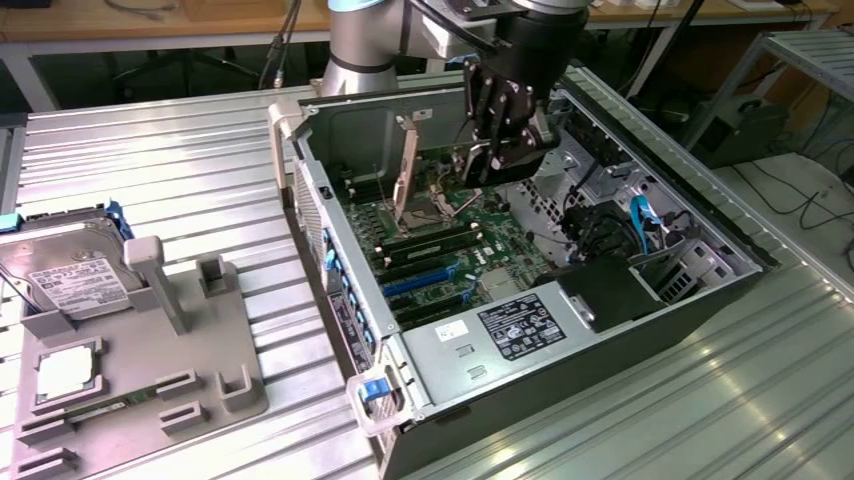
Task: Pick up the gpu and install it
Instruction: 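Insert the gpu into the slot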
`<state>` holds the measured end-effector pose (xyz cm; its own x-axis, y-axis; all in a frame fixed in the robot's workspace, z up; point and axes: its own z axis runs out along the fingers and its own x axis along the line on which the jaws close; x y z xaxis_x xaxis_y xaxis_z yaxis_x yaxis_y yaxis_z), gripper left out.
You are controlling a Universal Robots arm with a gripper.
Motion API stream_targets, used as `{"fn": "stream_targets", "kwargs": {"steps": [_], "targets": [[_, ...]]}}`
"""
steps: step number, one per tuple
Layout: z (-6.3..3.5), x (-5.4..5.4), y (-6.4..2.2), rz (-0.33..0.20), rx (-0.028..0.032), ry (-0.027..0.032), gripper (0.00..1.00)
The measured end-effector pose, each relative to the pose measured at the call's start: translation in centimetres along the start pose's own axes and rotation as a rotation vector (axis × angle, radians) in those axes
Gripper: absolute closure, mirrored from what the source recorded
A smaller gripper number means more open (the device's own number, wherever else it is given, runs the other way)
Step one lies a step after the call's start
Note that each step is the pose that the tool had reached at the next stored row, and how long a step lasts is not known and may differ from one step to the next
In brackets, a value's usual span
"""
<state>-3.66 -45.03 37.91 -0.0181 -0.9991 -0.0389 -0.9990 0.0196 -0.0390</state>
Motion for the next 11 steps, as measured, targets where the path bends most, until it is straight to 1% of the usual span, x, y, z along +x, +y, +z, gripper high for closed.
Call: {"fn": "stream_targets", "kwargs": {"steps": [1,4,7,10,11], "targets": [[0.06,0.0,0.01,0.0,-0.0001,-0.0017,0.72],[0.32,0.1,0.02,-0.001,-0.0009,-0.0028,0.72],[0.85,0.1,0.16,-0.001,-0.0013,-0.0032,0.72],[0.96,0.1,0.17,-0.001,-0.0013,0.0096,0.72],[1.12,0.1,0.18,-0.002,-0.0011,0.0127,0.72]]}}
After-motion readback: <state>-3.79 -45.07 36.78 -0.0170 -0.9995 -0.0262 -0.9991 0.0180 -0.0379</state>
